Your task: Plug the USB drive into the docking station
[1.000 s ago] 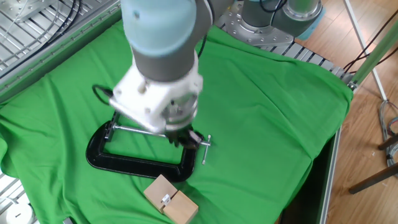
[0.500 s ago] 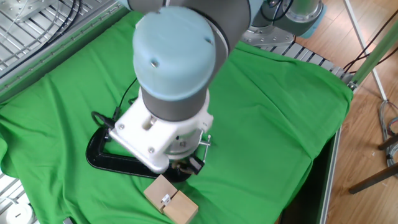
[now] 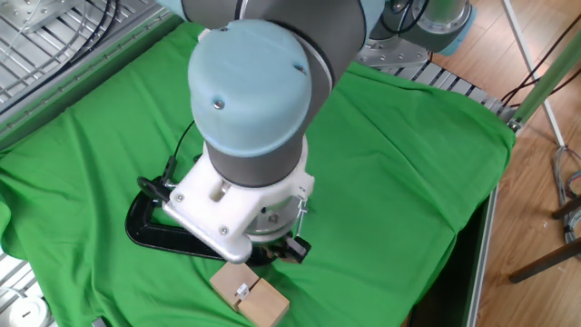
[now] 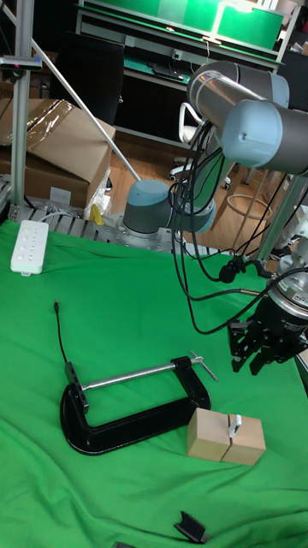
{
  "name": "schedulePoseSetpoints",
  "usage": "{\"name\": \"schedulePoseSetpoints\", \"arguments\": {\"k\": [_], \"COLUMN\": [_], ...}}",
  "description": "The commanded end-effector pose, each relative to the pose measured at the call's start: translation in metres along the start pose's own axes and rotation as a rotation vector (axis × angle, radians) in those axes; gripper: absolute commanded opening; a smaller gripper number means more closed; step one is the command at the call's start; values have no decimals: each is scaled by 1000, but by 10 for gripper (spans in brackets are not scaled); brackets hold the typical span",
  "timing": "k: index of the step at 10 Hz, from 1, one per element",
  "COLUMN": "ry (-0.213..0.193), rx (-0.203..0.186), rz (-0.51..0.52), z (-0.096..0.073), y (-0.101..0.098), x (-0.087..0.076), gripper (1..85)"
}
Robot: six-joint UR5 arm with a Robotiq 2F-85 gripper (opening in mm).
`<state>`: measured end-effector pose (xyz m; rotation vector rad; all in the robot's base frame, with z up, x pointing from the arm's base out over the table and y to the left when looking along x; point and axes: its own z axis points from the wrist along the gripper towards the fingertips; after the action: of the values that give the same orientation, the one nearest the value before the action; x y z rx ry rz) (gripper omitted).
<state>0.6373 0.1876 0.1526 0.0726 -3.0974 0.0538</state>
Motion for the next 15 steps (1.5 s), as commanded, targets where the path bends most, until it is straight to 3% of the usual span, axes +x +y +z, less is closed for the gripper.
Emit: {"name": "schedulePoseSetpoints", "arguments": {"k": [1,2,3,5,9,12,15], "ry": [-70,-94,-91,-107,-119,-113,-100], "rx": [-32,-53,-53,15,-33,-85,-40], "rz": [13,10,13,-3,34,84,102], "z": [19,30,36,36,40,48,52], "y": [12,18,21,0,-7,6,-5], "x": [-37,-49,-54,-58,-49,-52,-49], "gripper": [337,350,353,330,343,347,347]}}
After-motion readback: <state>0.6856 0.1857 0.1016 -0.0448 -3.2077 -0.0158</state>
